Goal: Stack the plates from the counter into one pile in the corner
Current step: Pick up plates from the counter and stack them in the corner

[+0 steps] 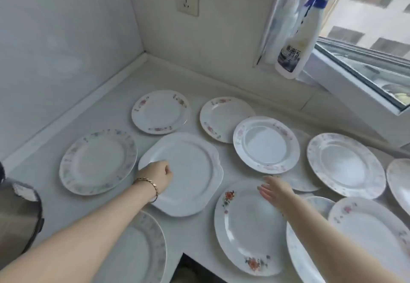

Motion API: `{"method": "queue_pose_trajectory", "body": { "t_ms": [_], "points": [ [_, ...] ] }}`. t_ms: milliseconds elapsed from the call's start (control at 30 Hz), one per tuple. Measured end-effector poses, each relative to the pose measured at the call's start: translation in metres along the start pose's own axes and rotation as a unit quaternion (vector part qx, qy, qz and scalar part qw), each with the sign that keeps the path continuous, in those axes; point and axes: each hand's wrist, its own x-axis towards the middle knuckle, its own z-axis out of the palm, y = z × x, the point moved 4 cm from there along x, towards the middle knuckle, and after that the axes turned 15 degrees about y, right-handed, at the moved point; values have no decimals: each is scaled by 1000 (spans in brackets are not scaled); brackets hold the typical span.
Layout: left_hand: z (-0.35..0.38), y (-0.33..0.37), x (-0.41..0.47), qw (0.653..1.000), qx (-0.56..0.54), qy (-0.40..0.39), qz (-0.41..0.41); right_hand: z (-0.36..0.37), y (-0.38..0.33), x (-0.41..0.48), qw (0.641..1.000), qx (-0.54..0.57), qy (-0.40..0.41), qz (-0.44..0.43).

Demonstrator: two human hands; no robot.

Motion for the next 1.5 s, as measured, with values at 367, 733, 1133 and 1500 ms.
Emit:
{"method": "queue_pose_trajectory", "body": {
  "t_ms": [367,733,1133,1500],
  "points": [
    [35,-21,12,994,-67,-26,-83,14,-22,36,988,132,22,80],
    [45,-25,1,960,-176,-93,-197,1,-21,56,979,197,-9,44],
    [19,-80,-3,924,-253,-10,-287,31,-2,-6,988,19,-155,-8],
    [11,-100,-10,918,-264,0,-294,89,62,-18,977,-126,-169,-4]
  ]
}}
